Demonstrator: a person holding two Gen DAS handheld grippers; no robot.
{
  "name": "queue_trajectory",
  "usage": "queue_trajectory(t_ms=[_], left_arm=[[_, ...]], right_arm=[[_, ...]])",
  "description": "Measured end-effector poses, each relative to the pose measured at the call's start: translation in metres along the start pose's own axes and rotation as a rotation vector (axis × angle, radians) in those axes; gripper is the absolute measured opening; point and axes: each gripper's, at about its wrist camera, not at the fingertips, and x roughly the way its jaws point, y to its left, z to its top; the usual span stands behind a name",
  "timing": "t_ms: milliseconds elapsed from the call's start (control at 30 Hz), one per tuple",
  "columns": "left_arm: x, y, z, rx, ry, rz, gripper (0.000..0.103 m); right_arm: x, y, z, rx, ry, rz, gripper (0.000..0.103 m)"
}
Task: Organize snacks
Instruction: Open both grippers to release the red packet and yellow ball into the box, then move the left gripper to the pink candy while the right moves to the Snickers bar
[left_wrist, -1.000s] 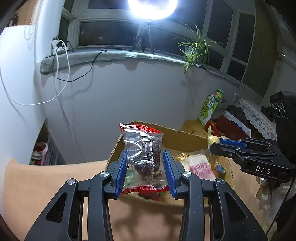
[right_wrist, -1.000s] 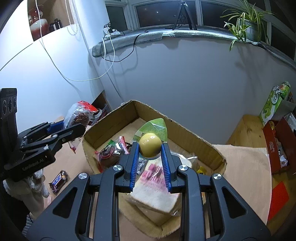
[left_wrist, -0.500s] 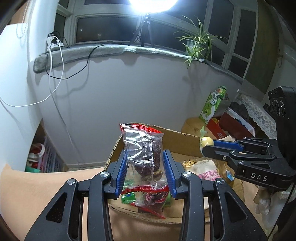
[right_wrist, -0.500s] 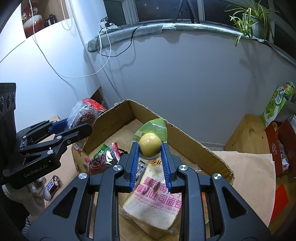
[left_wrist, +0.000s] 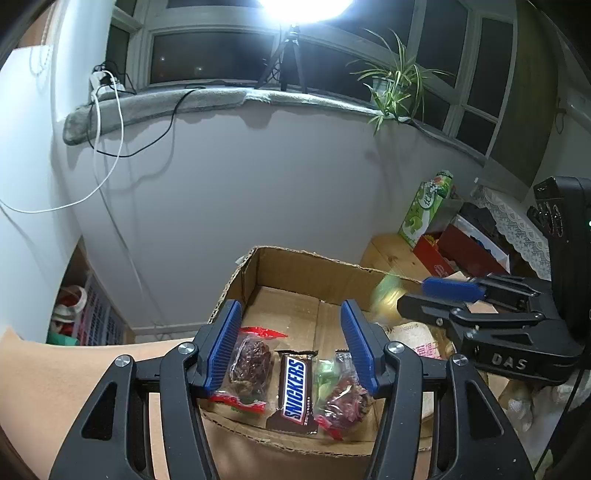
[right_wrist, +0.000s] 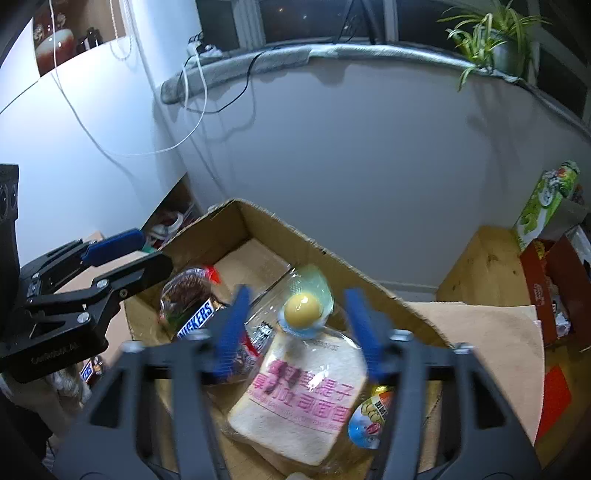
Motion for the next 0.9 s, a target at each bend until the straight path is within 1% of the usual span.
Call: queue_trajectory(t_ms=[200,333,500,900], left_arm=[[-0.001,0.0,0.0,-0.002,0.0,-0.002,0.055],[-0.003,-0.001,0.0,0.0,-0.004,-0.001,0.055],[-0.01,-0.003,0.0,0.004,-0.011,-0.002,0.055],[-0.043,-0.007,-0.005,0.006,-0.048,0.001,0.055]], right_arm=[[-0.003,0.0,0.002,0.005,-0.002,-0.006,0.066],[-0.008,0.002,0.001,0.006,-0.012,-0.009,0.07],[-0.017,0.005,0.0,0.005,-0.021,-0.01,0.07],[-0.046,0.026,-0.008,-0.022,-0.051,-0.01,0.07]])
